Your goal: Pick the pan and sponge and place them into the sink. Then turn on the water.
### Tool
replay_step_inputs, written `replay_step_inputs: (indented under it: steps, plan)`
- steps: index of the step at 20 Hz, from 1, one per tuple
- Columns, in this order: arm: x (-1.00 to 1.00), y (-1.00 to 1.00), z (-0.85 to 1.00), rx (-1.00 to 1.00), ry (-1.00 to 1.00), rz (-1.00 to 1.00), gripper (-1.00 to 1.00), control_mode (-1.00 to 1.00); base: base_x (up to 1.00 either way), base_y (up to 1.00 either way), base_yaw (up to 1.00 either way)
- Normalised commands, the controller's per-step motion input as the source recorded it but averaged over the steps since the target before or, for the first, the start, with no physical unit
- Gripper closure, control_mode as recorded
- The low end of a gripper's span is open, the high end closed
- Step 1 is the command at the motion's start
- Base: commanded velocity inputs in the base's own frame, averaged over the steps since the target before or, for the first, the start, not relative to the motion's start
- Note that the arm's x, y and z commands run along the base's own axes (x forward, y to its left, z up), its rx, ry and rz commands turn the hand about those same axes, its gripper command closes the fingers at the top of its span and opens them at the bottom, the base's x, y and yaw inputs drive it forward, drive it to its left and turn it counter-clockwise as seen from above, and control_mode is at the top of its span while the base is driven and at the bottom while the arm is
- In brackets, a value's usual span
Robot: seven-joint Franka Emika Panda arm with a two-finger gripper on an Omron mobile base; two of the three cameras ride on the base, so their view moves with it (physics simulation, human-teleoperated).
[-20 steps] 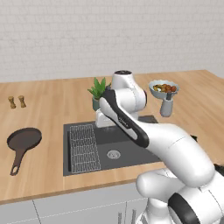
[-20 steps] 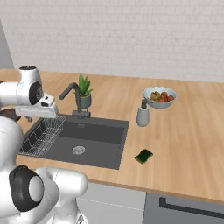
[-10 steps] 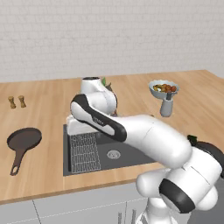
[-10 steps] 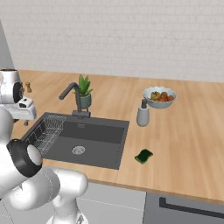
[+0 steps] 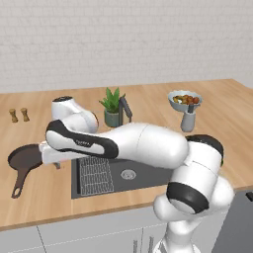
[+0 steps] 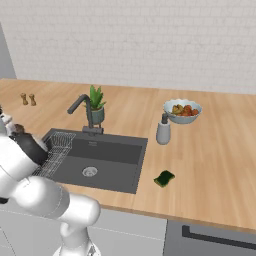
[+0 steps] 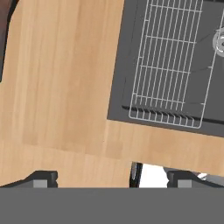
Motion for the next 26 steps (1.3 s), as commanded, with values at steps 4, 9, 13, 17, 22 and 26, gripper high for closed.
replay_step_inputs:
  steps: [4,9,13,17,22,26]
  plan:
    - [0.05,0.92,-0.05,-0.04,0.00,0.00,-1.00,-1.00,0.00,0.00,0.00]
    - [0.15,0.83,-0.02,-0.08,-0.02,0.00,-1.00,-1.00,0.00,0.00,0.00]
    - [0.29,0.64,-0.06,-0.06,-0.04,0.00,-1.00,-1.00,0.00,0.00,0.00]
    - [0.42,0.56,-0.15,-0.04,-0.01,-0.02,-1.00,-1.00,0.00,0.00,0.00]
    - [0.27,0.59,-0.03,-0.03,-0.02,-0.01,-1.00,-1.00,0.00,0.00,0.00]
    - [0.20,0.57,0.00,-0.03,-0.04,-0.01,-1.00,-1.00,0.00,0.00,0.00]
